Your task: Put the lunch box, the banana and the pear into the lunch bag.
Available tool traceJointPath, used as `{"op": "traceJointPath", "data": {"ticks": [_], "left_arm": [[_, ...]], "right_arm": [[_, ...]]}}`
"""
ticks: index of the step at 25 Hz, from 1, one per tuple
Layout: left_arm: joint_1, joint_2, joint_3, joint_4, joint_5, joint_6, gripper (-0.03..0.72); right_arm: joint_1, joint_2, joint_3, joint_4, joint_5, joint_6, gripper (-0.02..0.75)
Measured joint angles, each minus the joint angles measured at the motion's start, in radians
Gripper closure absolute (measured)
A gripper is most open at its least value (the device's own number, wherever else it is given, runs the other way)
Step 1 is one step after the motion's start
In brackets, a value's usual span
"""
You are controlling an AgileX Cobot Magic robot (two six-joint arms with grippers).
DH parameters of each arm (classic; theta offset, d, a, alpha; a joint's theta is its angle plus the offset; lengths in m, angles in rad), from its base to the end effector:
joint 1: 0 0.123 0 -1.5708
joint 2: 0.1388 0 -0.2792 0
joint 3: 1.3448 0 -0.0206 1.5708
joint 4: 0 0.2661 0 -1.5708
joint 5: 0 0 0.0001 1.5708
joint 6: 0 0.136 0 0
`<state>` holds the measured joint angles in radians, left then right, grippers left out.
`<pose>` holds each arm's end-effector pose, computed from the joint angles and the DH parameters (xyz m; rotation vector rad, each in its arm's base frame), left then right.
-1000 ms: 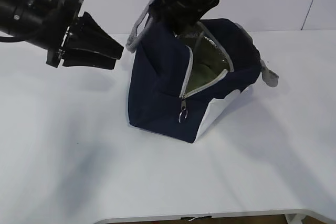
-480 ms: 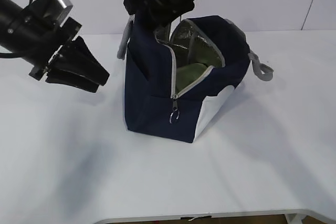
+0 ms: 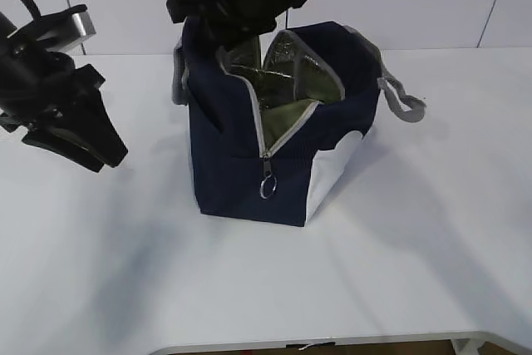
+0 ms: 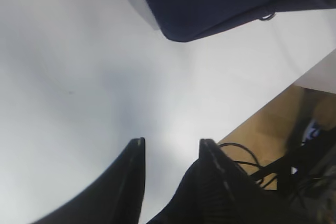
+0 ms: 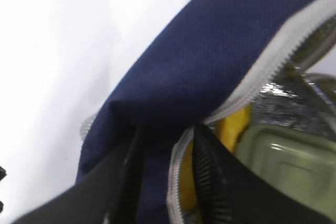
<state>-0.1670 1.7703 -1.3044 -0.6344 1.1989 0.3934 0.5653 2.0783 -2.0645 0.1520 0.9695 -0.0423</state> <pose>0.3382 -0.1332 0.1941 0.4714 2.9132 -0.8903 0.4273 0.2912 0.2810 -0.6970 2.3992 0.4145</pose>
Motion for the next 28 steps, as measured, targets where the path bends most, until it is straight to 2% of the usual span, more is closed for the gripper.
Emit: {"op": "traceJointPath", "data": {"ticks": [4, 7, 13, 18, 21, 28], "left_arm": [[0.0, -0.035, 0.0, 0.047, 0.004, -0.002, 0.447], [0.0, -0.04, 0.0, 0.052, 0.004, -0.002, 0.447], [0.0, -0.04, 0.0, 0.054, 0.004, -0.002, 0.447], [0.0, -0.04, 0.0, 0.058, 0.004, -0.002, 0.447], [0.0, -0.04, 0.0, 0.076, 0.004, -0.002, 0.447], [0.0, -0.04, 0.0, 0.081, 0.004, -0.002, 0.447]], "right_arm": [[0.0, 0.022, 0.0, 0.082, -0.015, -0.01, 0.456], [0.0, 0.023, -0.025, 0.093, -0.01, -0.027, 0.456], [0.0, 0.023, -0.157, 0.044, 0.096, -0.049, 0.456], [0.0, 0.023, -0.196, 0.022, 0.143, -0.052, 0.456], [0.0, 0.023, -0.238, 0.009, 0.253, -0.052, 0.456], [0.0, -0.034, -0.266, 0.005, 0.287, -0.052, 0.456]]}}
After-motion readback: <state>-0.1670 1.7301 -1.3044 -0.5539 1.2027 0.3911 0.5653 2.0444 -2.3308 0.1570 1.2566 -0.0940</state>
